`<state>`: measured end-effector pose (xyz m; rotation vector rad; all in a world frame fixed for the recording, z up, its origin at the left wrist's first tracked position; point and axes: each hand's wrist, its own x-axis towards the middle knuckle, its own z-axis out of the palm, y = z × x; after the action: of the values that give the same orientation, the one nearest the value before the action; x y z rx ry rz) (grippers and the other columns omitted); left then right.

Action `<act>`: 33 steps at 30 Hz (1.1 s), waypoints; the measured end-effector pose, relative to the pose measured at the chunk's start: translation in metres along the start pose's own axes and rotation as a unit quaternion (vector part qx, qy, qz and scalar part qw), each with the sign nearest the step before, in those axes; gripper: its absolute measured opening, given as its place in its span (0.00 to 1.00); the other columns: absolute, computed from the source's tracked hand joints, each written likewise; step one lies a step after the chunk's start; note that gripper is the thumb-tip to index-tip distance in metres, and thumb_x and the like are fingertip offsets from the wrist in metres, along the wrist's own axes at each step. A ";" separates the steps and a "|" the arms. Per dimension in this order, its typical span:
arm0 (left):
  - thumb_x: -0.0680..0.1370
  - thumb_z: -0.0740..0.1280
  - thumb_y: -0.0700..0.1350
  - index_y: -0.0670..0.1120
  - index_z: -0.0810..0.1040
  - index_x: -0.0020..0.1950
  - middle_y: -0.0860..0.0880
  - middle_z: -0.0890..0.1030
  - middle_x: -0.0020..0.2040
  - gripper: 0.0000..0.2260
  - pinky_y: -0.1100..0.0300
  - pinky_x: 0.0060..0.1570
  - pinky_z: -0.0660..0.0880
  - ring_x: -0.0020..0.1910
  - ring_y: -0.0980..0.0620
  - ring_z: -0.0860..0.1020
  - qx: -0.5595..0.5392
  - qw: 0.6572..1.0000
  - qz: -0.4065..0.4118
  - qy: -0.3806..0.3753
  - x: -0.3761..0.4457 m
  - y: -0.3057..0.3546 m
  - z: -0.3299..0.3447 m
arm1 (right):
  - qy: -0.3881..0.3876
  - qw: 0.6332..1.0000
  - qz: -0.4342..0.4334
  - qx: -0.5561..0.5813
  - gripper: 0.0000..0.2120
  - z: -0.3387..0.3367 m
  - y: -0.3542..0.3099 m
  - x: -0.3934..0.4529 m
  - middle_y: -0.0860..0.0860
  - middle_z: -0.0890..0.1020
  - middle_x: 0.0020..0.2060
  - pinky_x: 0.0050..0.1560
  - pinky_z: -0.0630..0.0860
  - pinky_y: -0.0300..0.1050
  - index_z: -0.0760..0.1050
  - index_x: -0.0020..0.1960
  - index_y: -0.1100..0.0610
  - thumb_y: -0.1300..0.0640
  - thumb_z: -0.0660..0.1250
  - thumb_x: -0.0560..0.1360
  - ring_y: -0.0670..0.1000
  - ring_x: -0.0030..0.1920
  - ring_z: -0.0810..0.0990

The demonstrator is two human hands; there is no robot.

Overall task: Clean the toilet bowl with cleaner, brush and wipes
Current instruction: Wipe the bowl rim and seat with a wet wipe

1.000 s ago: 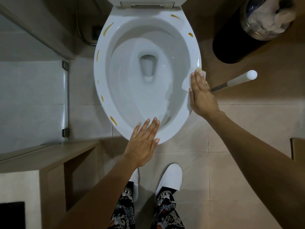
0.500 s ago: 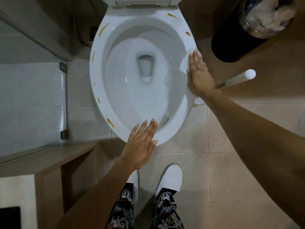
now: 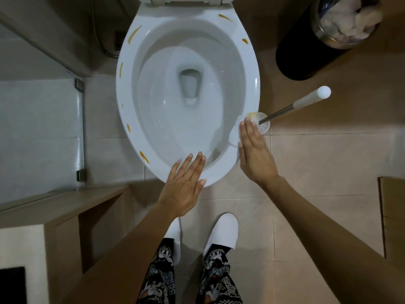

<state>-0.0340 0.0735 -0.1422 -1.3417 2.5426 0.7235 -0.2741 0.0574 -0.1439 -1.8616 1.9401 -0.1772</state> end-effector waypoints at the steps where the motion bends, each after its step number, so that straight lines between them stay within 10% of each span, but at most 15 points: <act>1: 0.82 0.43 0.55 0.47 0.48 0.78 0.52 0.51 0.78 0.25 0.56 0.72 0.41 0.77 0.52 0.50 -0.001 1.000 0.002 0.001 0.000 0.000 0.000 | -0.012 1.000 0.001 0.000 0.25 0.003 -0.004 -0.009 0.55 0.53 0.77 0.75 0.47 0.45 0.51 0.78 0.61 0.55 0.50 0.82 0.52 0.77 0.49; 33: 0.82 0.41 0.51 0.50 0.39 0.77 0.54 0.40 0.78 0.24 0.55 0.74 0.41 0.76 0.58 0.39 -0.077 0.994 0.068 0.024 0.091 0.052 0.001 | -0.035 0.997 -0.005 -0.069 0.27 -0.049 0.029 0.136 0.52 0.45 0.78 0.72 0.39 0.41 0.43 0.78 0.58 0.51 0.47 0.84 0.51 0.78 0.42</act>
<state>-0.1291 0.0321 -0.1594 -1.2538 2.6861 0.9416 -0.3195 -0.0828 -0.1420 -1.9376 1.9386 0.0186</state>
